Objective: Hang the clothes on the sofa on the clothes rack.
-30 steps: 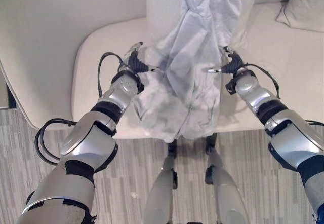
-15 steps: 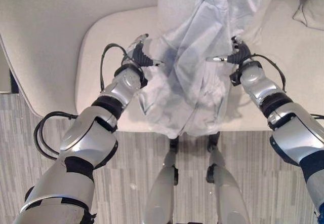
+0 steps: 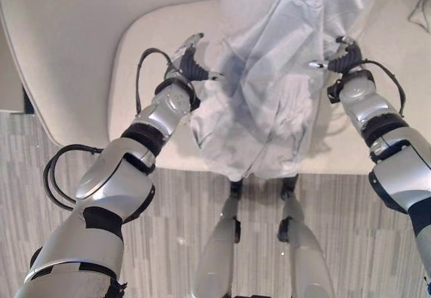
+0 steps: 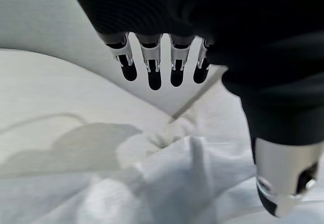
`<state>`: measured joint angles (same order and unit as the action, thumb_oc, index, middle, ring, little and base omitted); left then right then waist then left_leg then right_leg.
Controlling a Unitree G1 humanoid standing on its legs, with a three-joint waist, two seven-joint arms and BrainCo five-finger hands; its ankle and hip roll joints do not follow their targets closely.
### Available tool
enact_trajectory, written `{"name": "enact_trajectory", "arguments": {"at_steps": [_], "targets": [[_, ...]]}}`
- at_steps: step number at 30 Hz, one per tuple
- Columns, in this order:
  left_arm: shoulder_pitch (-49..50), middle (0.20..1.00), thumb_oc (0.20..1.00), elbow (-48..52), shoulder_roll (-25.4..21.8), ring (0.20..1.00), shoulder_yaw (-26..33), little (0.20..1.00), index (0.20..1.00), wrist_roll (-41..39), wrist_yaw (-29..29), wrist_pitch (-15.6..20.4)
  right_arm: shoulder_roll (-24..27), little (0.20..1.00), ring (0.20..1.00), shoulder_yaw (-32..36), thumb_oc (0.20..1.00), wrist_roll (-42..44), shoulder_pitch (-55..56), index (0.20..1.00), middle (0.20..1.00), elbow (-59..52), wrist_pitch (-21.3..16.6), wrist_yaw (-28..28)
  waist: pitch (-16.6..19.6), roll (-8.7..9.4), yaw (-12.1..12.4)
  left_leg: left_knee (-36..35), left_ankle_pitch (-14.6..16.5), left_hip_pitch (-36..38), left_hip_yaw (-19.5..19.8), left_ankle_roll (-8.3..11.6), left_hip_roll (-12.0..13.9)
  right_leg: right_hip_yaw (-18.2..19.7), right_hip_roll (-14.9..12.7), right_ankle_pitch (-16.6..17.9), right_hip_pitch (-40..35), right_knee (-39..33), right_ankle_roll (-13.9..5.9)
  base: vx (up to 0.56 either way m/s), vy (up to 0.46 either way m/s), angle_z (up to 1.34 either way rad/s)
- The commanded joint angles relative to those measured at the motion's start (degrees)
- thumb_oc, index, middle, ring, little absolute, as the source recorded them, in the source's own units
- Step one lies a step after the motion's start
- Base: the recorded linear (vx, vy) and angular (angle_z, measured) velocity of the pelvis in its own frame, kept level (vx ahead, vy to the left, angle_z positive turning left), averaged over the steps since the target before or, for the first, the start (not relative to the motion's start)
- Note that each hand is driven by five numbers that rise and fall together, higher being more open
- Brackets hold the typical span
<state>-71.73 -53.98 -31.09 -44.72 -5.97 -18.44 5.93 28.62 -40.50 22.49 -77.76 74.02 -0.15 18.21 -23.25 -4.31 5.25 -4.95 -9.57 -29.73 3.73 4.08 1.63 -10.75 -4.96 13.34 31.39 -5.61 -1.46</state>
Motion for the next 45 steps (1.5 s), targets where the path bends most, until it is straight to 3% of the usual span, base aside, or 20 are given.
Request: {"name": "enact_trajectory", "arguments": {"at_steps": [1, 24, 29, 32, 38, 45], "targets": [[-4.2, 1.000, 1.000, -0.8, -3.6, 1.000, 0.1, 1.000, 1.000, 0.1, -2.5, 2.3, 1.5, 1.000, 1.000, -1.3, 1.000, -0.7, -7.1, 1.000, 1.000, 2.7, -0.5, -0.3, -1.4, -0.28, 0.8, -0.1, 0.1, 1.2, 0.1, 2.68, -1.9, 6.8, -4.7, -0.6, -1.3, 1.2, -10.05, -0.01, 0.014, 0.11], [-4.2, 1.000, 1.000, 0.9, -3.9, 1.000, 0.2, 1.000, 1.000, 0.5, -2.4, 2.4, -4.1, 1.000, 1.000, -1.4, 1.000, -3.5, -3.8, 1.000, 1.000, 2.4, -0.9, -1.0, -1.9, -1.76, 2.2, -0.1, -0.2, 0.5, 1.0, 2.64, -2.3, 6.4, -4.8, -0.7, -1.0, 1.4, -9.96, 0.00, 0.000, 0.00], [-10.0, 1.000, 1.000, -8.7, -1.8, 1.000, -4.4, 1.000, 1.000, 2.1, -0.7, 1.5, -6.2, 1.000, 1.000, -3.1, 1.000, -3.1, -4.3, 1.000, 1.000, 0.2, -2.3, -0.8, -2.2, -1.04, 0.4, -0.1, -0.5, -0.4, 0.5, 2.76, -2.0, 7.0, -4.7, -0.1, 0.4, 1.5, -10.01, -0.01, 0.025, 0.00], [-11.8, 1.000, 1.000, -12.4, -0.4, 1.000, -4.3, 1.000, 1.000, 1.5, -0.5, 1.0, -7.2, 1.000, 1.000, -4.0, 1.000, -3.3, -4.8, 1.000, 1.000, -0.2, -2.5, -0.5, -2.3, -0.43, -0.4, -0.1, -0.7, -1.3, 0.4, 2.82, -1.7, 7.2, -4.5, 0.2, 1.3, 1.4, -10.04, 0.00, -0.008, -0.04], [-14.8, 1.000, 1.000, -16.4, 0.9, 1.000, -6.3, 1.000, 1.000, 2.2, 0.7, -0.2, -10.2, 1.000, 1.000, -5.2, 1.000, -1.7, -4.6, 1.000, 1.000, -1.7, -3.2, -0.2, -2.6, 0.36, -2.1, -0.1, -1.0, -2.4, -0.2, 2.84, -1.1, 7.9, -4.0, 0.6, 2.8, 1.3, -9.95, 0.01, 0.012, -0.02], [-16.7, 1.000, 1.000, -15.8, 2.1, 1.000, -5.3, 1.000, 1.000, -4.0, 4.0, -0.2, -11.3, 1.000, 1.000, -6.4, 1.000, -1.6, -4.7, 1.000, 1.000, -2.7, -2.7, -0.8, -3.0, 0.39, -3.6, -0.1, -1.0, -3.3, -0.7, 2.89, -0.9, 8.6, -3.8, 1.0, 4.1, 1.1, -9.90, 0.01, 0.025, -0.06]]}}
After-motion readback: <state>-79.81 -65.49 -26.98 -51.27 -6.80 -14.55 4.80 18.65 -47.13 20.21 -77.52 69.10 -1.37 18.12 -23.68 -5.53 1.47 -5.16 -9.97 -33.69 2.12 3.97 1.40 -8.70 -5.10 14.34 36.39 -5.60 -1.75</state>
